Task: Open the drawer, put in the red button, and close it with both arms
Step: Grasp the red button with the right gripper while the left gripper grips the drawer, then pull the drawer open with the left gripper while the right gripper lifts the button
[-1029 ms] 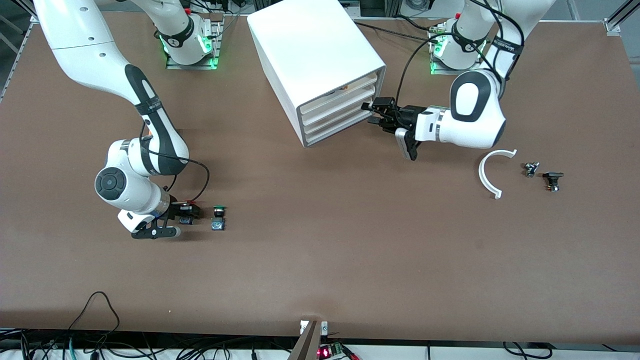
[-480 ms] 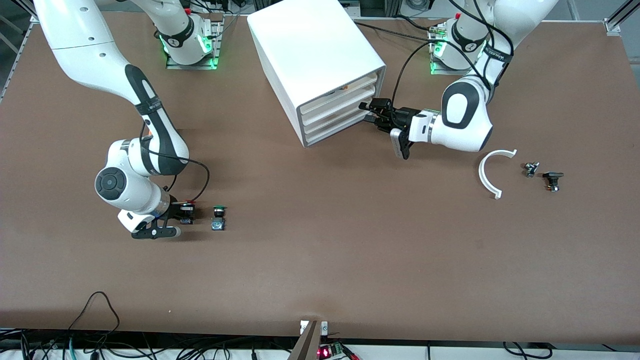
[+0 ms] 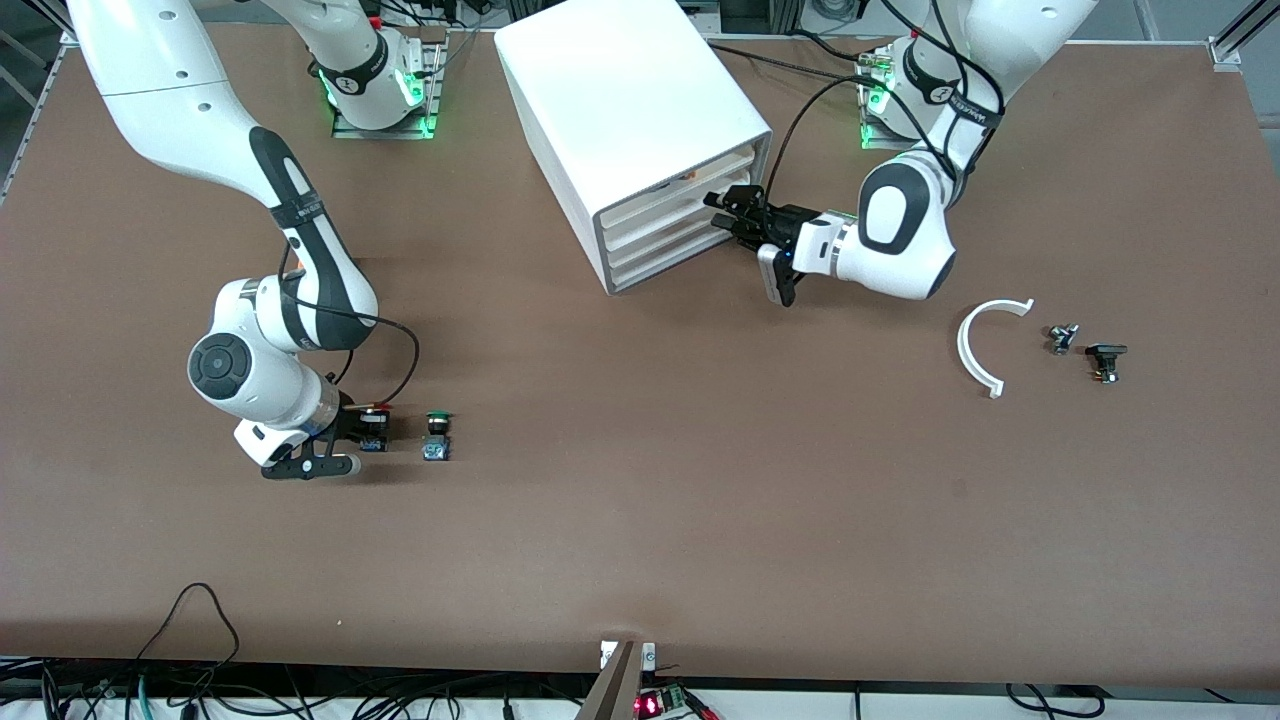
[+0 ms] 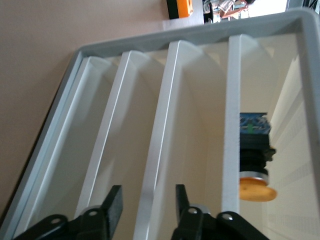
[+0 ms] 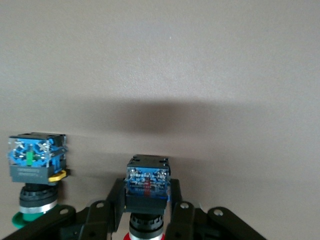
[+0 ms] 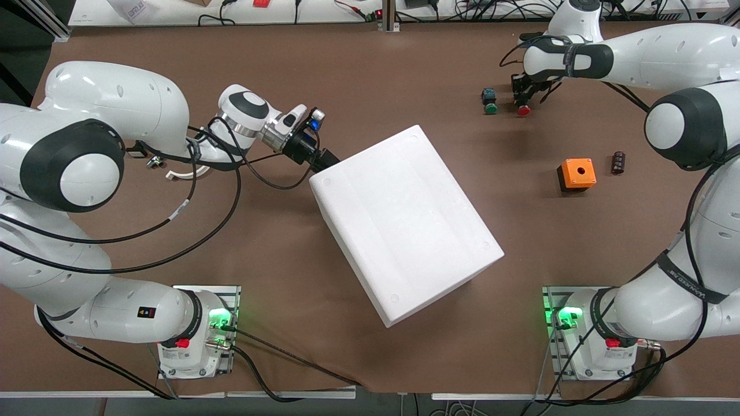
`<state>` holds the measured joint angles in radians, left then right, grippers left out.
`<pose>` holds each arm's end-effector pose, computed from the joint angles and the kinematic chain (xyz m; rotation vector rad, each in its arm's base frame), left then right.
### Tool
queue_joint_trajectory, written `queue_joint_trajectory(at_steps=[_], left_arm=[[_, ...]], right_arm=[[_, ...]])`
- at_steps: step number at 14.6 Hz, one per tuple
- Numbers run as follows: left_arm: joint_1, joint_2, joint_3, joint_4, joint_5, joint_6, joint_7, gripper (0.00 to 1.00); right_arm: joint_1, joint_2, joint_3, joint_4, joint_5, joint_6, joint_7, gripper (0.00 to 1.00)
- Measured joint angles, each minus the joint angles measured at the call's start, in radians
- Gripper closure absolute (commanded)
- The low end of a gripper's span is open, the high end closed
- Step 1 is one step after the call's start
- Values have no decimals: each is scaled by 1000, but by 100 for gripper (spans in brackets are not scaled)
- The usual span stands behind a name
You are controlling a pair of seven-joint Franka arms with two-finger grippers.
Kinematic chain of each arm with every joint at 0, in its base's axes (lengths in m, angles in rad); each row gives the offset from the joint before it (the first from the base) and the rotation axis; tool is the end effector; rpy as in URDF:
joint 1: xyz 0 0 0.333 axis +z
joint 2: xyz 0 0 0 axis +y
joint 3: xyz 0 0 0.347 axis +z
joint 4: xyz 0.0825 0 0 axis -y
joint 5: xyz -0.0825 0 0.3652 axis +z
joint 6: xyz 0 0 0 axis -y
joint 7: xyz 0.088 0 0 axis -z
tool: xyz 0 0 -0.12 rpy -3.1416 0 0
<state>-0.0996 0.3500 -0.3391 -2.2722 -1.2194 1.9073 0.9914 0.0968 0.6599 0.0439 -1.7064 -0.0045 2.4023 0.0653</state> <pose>0.4084 -0.2795 0.2523 1.8698 -0.5188 -0.3559 0.6785 0.0923 0.2371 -3.1120 -0.1074 -0.0529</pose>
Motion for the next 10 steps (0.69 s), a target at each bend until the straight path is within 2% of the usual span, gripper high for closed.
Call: queue_joint_trajectory(at_steps=[1,3,4,10], left_arm=[[-1,11,0,-2,-12,0,18,65],[-5,36,0,-5,-39,0,58,96],[-8,45,-1,-6,-47,0,66,100],[-4,46,-3,-3,-64,-20,96,100]], right_arm=[[1,-2,1,8,0,-11,0,100],[2,-3,2,41,0,-61,2,100],[3,-4,3,64,0,-97,6,100],[38,-21,9,246,1,-363,103,100]])
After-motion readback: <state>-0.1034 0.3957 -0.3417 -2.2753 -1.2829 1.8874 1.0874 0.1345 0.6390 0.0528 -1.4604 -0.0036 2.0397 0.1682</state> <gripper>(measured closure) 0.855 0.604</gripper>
